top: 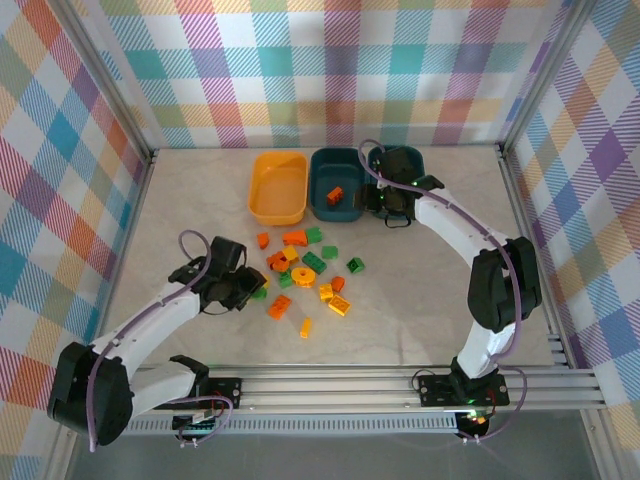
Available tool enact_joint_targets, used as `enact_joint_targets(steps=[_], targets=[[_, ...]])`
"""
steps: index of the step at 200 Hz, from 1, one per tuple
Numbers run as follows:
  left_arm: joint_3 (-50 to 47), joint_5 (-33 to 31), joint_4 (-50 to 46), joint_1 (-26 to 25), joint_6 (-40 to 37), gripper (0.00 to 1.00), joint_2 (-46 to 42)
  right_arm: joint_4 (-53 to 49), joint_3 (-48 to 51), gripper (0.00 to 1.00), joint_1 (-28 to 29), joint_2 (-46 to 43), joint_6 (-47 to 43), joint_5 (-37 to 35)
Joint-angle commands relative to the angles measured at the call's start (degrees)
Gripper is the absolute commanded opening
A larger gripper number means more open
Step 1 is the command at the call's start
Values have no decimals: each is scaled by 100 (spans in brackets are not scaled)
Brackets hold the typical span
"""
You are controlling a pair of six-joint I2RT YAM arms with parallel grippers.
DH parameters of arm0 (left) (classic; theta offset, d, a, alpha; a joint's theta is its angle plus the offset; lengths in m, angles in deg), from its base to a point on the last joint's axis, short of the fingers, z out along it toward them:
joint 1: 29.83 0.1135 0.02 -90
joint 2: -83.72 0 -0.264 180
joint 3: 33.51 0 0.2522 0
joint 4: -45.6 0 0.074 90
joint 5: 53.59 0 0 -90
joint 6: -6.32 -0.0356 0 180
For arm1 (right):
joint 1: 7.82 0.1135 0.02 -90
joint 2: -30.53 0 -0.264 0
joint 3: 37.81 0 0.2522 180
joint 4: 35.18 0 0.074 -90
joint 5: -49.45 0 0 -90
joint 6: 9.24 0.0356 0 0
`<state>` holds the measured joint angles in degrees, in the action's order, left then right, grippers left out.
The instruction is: Sort the legos into containers by color
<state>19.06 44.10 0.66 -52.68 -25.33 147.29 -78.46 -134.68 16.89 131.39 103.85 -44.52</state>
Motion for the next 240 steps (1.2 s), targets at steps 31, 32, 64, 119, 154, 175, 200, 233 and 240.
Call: enact_joint_targets(steps=[31,32,64,119,154,175,200,233,240], targets=[[2189,290,9,465,-1243,37,1373,90,268,63,-10,-419,45,-14],[2248,306,4,474,-1267,37,1437,89,273,63,-10,-431,46,-15],[4140,669,-315,703,-1760,36,3453,19,544,63,-28,-646,46,68],[7547,769,-1368,824,-2277,36,6386,-111,1143,64,-28,-1237,81,230],[9317,567,-2276,832,-2412,48,7362,-229,1319,68,-10,-1382,92,405],[9568,675,-2376,852,-2455,66,7406,-290,1367,70,61,-1454,150,458],[9363,706,-2321,844,-2546,77,6936,-368,1407,71,297,-1319,324,366],[7670,717,-1624,826,-2573,80,5454,-280,1580,72,593,-951,513,277],[7020,695,-1284,822,-2522,81,5009,-234,1604,72,645,-863,532,298]])
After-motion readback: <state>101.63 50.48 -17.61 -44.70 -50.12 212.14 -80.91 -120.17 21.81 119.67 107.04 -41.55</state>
